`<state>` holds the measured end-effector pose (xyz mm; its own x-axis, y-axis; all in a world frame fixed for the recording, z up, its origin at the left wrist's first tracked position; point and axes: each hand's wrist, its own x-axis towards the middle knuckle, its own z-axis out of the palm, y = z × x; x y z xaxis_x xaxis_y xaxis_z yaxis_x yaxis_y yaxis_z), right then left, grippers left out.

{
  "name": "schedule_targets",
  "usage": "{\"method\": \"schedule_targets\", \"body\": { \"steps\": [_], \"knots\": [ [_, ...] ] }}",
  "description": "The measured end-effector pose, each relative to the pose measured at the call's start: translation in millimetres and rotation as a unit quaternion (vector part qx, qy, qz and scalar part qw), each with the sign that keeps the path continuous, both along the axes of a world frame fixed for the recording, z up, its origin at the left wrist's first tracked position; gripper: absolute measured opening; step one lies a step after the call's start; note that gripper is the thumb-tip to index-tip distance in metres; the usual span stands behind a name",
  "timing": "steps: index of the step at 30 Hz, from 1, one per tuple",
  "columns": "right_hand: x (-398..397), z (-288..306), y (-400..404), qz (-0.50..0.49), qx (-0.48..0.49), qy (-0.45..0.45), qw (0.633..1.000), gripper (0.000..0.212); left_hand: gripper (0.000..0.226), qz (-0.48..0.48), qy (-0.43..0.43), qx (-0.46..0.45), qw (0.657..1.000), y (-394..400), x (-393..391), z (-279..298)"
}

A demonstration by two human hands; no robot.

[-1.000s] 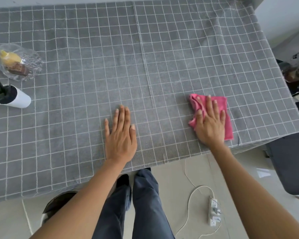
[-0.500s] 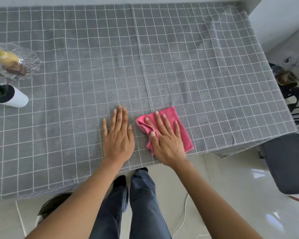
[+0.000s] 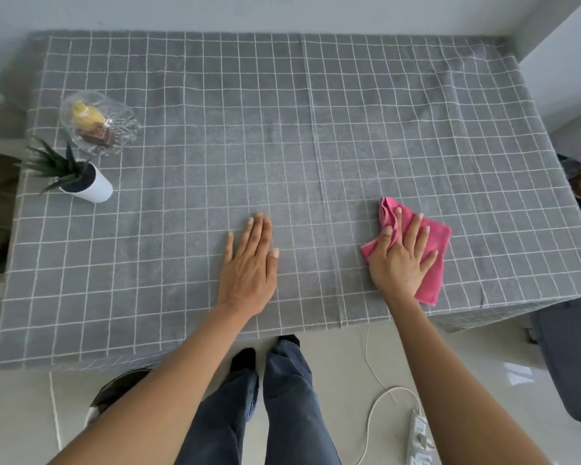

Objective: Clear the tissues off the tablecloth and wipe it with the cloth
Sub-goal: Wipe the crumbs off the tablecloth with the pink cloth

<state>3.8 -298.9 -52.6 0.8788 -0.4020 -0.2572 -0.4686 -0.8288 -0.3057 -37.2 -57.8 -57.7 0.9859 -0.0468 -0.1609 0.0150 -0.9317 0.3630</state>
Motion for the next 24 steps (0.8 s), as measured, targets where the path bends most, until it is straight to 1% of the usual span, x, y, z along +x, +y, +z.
{"method": "schedule_targets", "body": {
  "steps": [3, 5, 6, 9, 12, 14, 17, 19, 21, 22, 24],
  "knots": [
    [-5, 0, 32, -0.05, 0.007, -0.019, 0.999, 0.051, 0.053, 0.04, 0.0, 0.006, 0.999, 47, -1, 0],
    [-5, 1, 48, -0.053, 0.018, -0.021, 0.998, 0.051, 0.053, 0.059, -0.001, 0.029, 0.998, 82, -3, 0],
    [-5, 1, 57, -0.04, 0.022, -0.02, 0.999, 0.051, 0.053, 0.068, -0.002, 0.038, 0.997, 98, -4, 0],
    [-14, 1, 91, 0.048, 0.023, -0.016, 0.998, 0.051, 0.056, 0.092, -0.001, 0.058, 0.994, 135, -9, 2],
    [-24, 1, 136, 0.155, 0.025, -0.019, 0.987, 0.049, 0.057, 0.083, 0.0, 0.056, 0.995, 147, -13, 2],
    [-30, 1, 171, 0.234, 0.026, -0.011, 0.972, 0.05, 0.056, 0.085, -0.007, 0.061, 0.994, 146, -13, 0],
    [-41, 0, 214, 0.345, 0.034, -0.017, 0.938, 0.053, 0.057, 0.088, -0.011, 0.063, 0.994, 145, -14, 0],
    [-42, -1, 217, 0.376, 0.041, -0.027, 0.925, 0.053, 0.057, 0.084, -0.015, 0.061, 0.995, 146, -14, 0],
    [-36, -3, 199, 0.391, 0.033, -0.039, 0.919, 0.05, 0.057, 0.081, -0.015, 0.056, 0.995, 146, -14, 0],
    [-30, -4, 184, 0.386, 0.023, -0.042, 0.921, 0.049, 0.057, 0.08, -0.015, 0.055, 0.995, 146, -14, 0],
    [-15, -4, 151, 0.343, -0.002, -0.038, 0.939, 0.05, 0.056, 0.08, -0.017, 0.058, 0.995, 147, -15, 0]
  ]
}}
